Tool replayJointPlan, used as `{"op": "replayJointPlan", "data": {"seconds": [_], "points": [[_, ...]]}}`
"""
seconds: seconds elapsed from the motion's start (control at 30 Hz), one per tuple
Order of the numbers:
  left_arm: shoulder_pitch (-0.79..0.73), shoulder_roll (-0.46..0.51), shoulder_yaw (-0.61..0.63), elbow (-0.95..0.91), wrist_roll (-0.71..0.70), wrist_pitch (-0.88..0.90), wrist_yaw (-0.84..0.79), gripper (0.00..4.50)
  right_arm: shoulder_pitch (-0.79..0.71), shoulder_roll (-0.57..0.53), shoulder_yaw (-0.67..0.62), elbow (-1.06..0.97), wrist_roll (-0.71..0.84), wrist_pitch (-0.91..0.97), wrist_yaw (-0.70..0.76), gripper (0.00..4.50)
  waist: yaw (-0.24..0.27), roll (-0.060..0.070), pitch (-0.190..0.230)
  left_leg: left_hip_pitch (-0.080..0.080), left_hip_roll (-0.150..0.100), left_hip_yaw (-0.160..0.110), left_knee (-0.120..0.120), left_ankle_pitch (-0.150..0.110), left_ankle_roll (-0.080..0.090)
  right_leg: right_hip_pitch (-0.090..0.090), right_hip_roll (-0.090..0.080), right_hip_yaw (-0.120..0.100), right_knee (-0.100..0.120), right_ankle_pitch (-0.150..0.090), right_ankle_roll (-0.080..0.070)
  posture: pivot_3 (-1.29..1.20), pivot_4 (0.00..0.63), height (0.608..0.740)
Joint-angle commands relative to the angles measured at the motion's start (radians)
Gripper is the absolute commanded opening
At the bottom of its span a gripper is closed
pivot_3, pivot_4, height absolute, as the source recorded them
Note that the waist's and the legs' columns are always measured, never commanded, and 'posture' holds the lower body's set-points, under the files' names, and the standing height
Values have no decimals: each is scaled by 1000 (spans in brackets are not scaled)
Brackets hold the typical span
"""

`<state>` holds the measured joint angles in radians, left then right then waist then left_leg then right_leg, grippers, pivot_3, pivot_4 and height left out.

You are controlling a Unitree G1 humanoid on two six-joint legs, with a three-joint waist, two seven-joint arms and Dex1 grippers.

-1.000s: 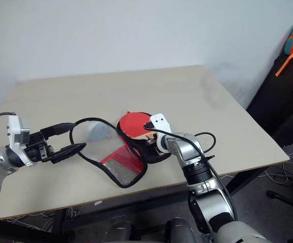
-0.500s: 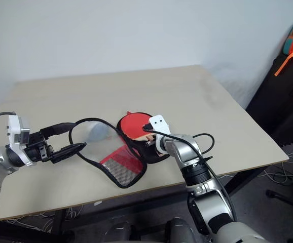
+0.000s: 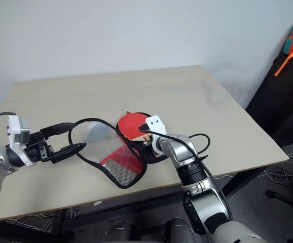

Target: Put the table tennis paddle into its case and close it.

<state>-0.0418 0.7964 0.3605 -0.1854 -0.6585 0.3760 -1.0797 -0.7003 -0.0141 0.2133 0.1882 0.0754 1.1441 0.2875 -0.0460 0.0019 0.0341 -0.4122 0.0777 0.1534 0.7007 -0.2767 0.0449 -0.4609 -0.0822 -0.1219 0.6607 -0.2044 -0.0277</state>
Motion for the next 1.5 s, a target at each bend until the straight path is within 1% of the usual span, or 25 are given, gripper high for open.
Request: {"op": "replayJointPlan", "data": {"seconds": [0.03,0.07,0.17,0.27,0.3,0.4,0.5,0.63,0.73,0.83,1.0,1.1,1.2,1.37,1.5], "points": [[-8,1,18,-24,-2,-19,5,4500,-15,-12,1,-28,5,-12,7,1882,0,0,0,0,0,0,0,0,0,0,0,0,0,0,0,0,0,706],[-10,2,18,-23,-2,-18,5,4500,-16,-18,2,-29,6,-14,11,2056,0,0,0,0,0,0,0,0,0,0,0,0,0,0,0,0,0,706],[-18,9,23,-16,-4,-14,3,4500,-26,-49,-2,-47,13,-12,36,3033,0,0,0,0,0,0,0,0,0,0,0,0,0,0,0,0,0,706],[-19,30,59,-14,-19,-4,0,4500,-41,-110,-29,-125,62,13,114,4148,0,0,0,0,0,-1,0,0,0,0,0,0,0,0,0,0,0,706],[-18,41,79,-12,-27,-1,-4,4500,-46,-134,-52,-171,105,33,158,4456,0,0,0,0,0,-1,0,0,0,0,0,0,0,0,0,0,0,706],[12,85,159,12,-43,10,-30,4500,-52,-265,-130,-333,234,46,317,4456,0,0,0,0,0,-1,0,0,0,-1,0,0,0,0,0,0,0,706],[88,112,221,12,-61,39,-71,4500,-49,-394,-225,-411,339,49,429,4456,0,1,1,1,1,-3,-1,0,1,0,0,0,-1,0,0,0,0,706],[163,112,280,13,-100,93,-86,4500,-16,-523,-246,-402,354,-8,480,4456,2,-2,0,2,1,-4,-2,0,1,1,-2,0,-2,-1,0,0,0,706],[215,99,286,60,-116,147,-92,4500,4,-589,-250,-388,364,-38,516,4456,1,-1,0,2,1,-6,-2,-1,1,0,-2,0,-2,-1,0,0,0,706],[225,75,261,133,-159,260,-60,3930,1,-616,-238,-372,358,-55,513,4500,1,0,0,2,1,-6,-2,0,1,0,-2,0,-1,-1,0,0,0,706],[236,-9,190,184,-129,298,-10,2220,-4,-626,-219,-365,354,-66,496,4500,2,-1,0,2,1,-6,-2,-1,1,0,-2,0,-2,0,0,0,0,706],[209,-88,106,121,-159,355,39,1190,-3,-622,-213,-366,359,-66,487,4500,4,-2,0,2,0,-7,-1,0,2,1,-3,0,-2,0,0,0,0,706],[146,-164,13,97,-109,344,116,144,-3,-616,-205,-378,362,-65,478,4500,10,-3,0,2,-1,-7,-1,0,3,2,-4,0,-2,0,0,0,0,706],[26,-215,-52,96,-138,390,157,144,-13,-595,-206,-384,373,-51,455,4500,12,-4,-1,2,0,-7,0,0,3,1,-2,0,-1,0,-1,0,0,706],[-67,-313,-148,86,-92,360,220,144,-12,-583,-203,-384,369,-60,434,4500,15,-3,-1,2,-2,-6,0,1,4,2,-2,0,-1,0,0,0,0,706]]}}
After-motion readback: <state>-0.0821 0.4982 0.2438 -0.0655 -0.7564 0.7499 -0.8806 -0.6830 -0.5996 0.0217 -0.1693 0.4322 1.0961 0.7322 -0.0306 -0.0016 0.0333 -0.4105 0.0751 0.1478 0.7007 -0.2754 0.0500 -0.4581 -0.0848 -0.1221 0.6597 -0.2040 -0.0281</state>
